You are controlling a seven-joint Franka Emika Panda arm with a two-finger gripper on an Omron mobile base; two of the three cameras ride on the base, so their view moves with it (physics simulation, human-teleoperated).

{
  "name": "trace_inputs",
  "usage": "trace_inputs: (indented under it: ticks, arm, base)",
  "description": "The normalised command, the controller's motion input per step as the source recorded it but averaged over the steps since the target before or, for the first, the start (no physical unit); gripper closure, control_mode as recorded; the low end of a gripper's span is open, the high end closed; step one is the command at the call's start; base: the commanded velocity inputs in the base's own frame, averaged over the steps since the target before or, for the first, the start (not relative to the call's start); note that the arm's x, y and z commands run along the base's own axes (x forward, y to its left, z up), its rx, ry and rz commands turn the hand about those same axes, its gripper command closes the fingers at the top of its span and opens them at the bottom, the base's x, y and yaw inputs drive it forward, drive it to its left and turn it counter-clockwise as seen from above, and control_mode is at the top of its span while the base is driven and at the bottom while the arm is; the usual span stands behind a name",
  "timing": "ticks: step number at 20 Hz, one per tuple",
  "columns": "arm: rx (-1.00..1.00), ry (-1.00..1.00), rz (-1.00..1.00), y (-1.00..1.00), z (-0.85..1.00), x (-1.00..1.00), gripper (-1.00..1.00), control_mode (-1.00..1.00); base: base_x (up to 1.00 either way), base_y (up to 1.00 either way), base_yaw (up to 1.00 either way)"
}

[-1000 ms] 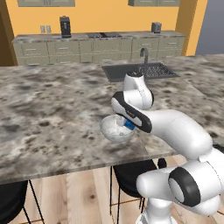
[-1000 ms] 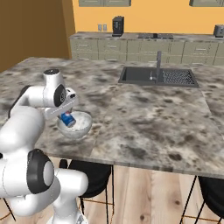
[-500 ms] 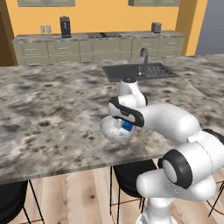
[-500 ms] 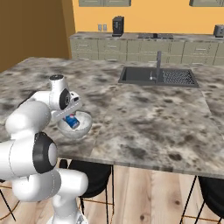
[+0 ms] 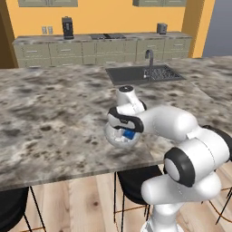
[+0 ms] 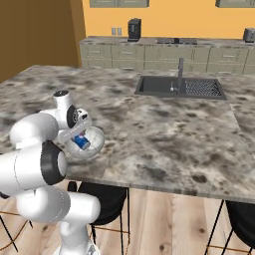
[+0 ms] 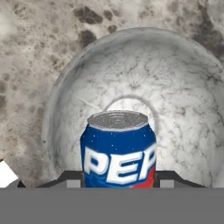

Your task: Open the fridge, grab two sodas, and place both sodas inside the bowl with ice on the dining counter.

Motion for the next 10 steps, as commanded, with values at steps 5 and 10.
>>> trace_inputs:
  ticks: [5, 10]
  arm:
    - [-0.01, 0.0, 0.0, 0.01, -0.16, 0.13, 1.0, -1.0]
    - [0.0, 0.0, 0.0, 0.0, -0.15, 0.09, -1.0, -1.0]
  base:
    - [0.0, 0.0, 0.0]
    - [0.0, 0.0, 0.0]
